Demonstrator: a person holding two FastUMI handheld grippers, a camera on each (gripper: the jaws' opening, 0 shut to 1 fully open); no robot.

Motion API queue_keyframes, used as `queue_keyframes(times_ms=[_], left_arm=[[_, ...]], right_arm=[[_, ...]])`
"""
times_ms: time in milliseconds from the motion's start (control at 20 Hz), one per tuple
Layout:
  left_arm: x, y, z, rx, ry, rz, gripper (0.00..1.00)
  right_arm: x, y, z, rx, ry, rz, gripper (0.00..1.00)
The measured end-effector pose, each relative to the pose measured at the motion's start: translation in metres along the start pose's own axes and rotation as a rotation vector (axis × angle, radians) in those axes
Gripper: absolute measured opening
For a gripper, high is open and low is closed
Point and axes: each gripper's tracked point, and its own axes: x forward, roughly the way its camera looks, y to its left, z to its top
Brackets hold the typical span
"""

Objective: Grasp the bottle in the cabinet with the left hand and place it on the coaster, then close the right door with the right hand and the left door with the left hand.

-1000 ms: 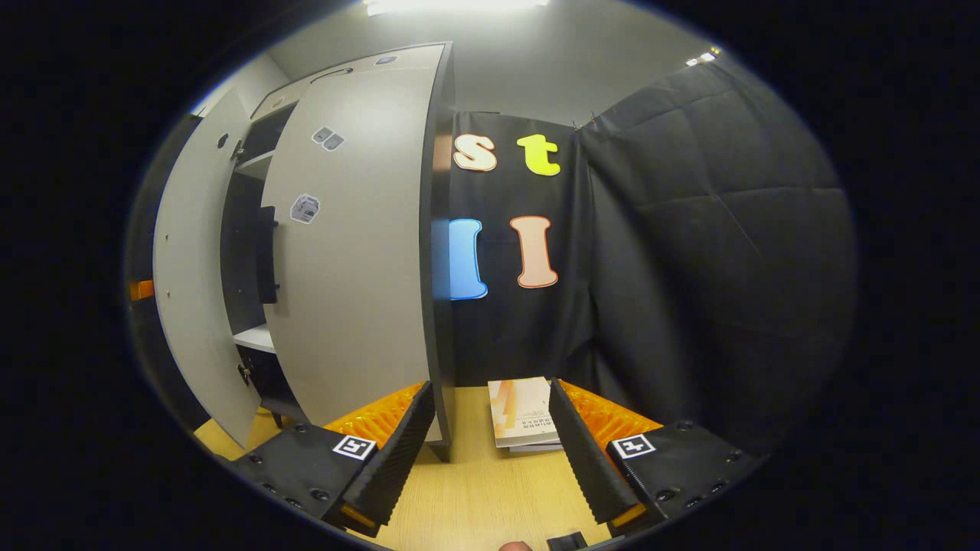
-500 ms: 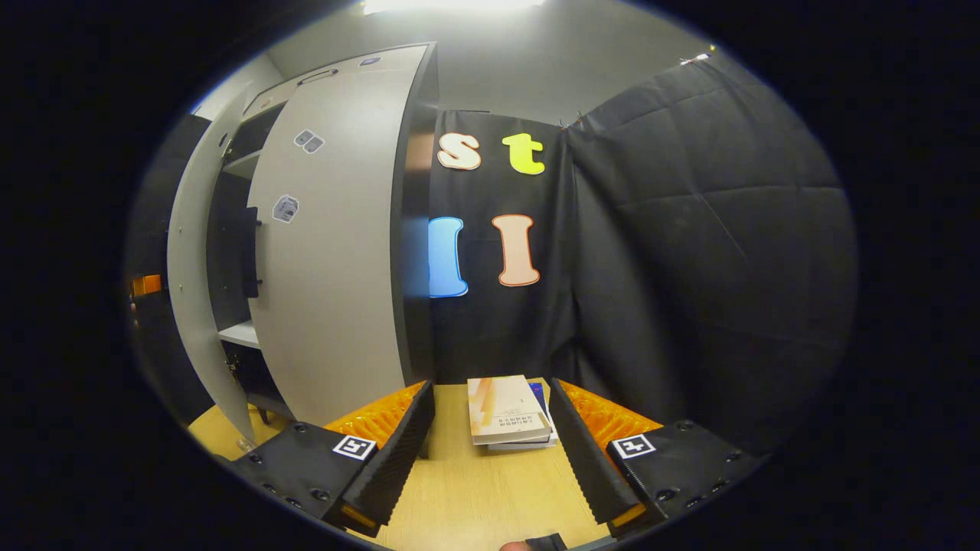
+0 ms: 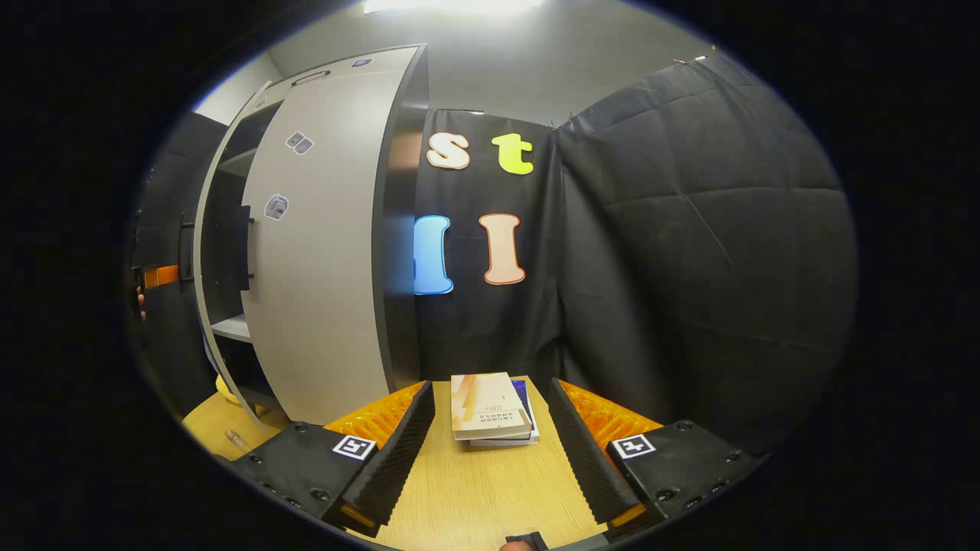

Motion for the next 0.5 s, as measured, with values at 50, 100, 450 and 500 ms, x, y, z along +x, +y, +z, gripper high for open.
queue_keyframes(times_ms=[50,100,450,500], left_arm=[[0.0,0.0,0.0,0.005,-0.006,0.001,0.83],[-0.001,0.001,0.0,0.007,-0.005,0.007,0.84],[-0.044,0.021,-0.003,0.035,-0.003,0.093,0.83],[-0.052,0.023,-0.004,0.037,0.002,0.102,0.83]], right_arm=[[-0.001,-0.001,0.001,0.003,-0.002,0.006,0.92],[0.0,0.0,0.001,0.004,-0.005,0.014,0.92],[-0.002,0.012,0.017,-0.002,-0.044,0.125,0.96],[-0.003,0.014,0.021,-0.004,-0.051,0.14,0.96]])
